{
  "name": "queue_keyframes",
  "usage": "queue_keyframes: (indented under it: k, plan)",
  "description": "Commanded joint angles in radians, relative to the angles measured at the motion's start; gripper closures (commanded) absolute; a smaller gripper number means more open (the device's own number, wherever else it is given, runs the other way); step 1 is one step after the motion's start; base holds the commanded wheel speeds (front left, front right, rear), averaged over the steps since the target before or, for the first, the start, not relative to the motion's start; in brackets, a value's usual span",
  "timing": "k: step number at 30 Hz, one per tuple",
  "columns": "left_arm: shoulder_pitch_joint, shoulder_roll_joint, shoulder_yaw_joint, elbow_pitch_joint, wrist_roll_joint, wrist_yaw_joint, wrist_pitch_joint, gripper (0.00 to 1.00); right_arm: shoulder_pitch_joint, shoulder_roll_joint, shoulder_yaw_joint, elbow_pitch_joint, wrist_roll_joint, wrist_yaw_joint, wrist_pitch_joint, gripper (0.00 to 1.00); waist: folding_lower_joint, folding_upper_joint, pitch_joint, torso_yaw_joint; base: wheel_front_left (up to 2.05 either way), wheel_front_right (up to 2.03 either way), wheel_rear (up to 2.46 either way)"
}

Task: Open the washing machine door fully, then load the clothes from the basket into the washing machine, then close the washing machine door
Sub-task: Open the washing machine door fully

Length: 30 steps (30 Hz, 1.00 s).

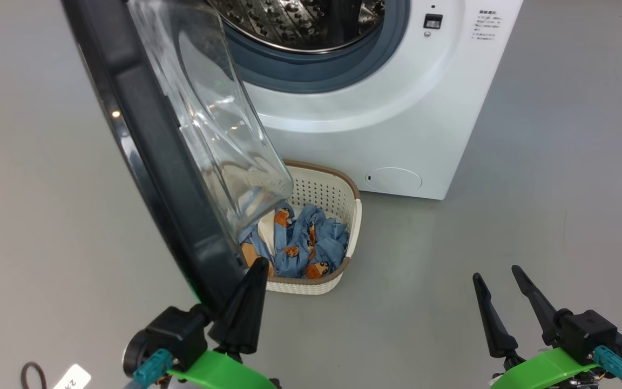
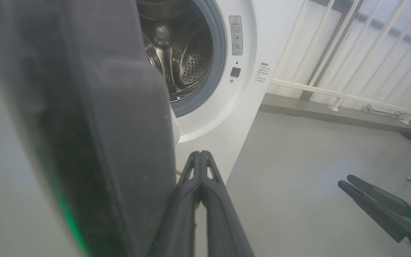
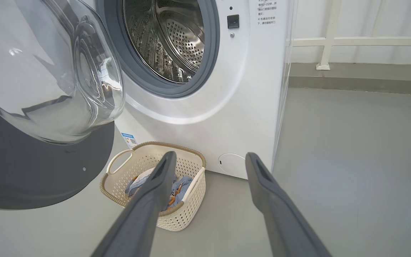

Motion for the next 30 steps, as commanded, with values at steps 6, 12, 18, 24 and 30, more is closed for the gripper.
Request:
queue_keyframes:
  k: [6, 12, 18, 24, 30]
  plan:
    - [0.023, 0.056, 0.091, -0.025, -0.017, 0.051, -0.008, 1.0, -0.008, -0.007, 0.022, -0.024, 0.012, 0.001, -0.012, 0.0, 0.0, 0.0, -0.006, 0.03, 0.0, 0.0, 0.0]
    - [0.048, 0.067, 0.111, -0.028, -0.028, 0.064, -0.015, 1.0, -0.003, -0.009, 0.024, -0.024, 0.012, 0.001, -0.012, 0.0, 0.0, 0.0, -0.012, 0.062, 0.0, 0.0, 0.0]
    - [0.061, 0.082, 0.164, 0.002, -0.054, 0.077, -0.038, 1.0, -0.002, -0.011, 0.032, -0.02, 0.013, 0.001, -0.012, 0.0, 0.0, 0.0, -0.018, 0.091, 0.0, 0.0, 0.0]
    - [0.075, 0.091, 0.218, 0.022, -0.08, 0.088, -0.06, 1.0, -0.001, -0.018, 0.034, -0.023, 0.013, 0.001, -0.012, 0.0, 0.0, 0.0, -0.018, 0.107, 0.0, 0.0, 0.0]
    - [0.072, 0.111, 0.282, 0.079, -0.108, 0.084, -0.082, 1.0, -0.003, -0.024, 0.047, -0.021, 0.013, 0.001, -0.012, 0.0, 0.0, 0.0, -0.017, 0.112, 0.0, 0.0, 0.0]
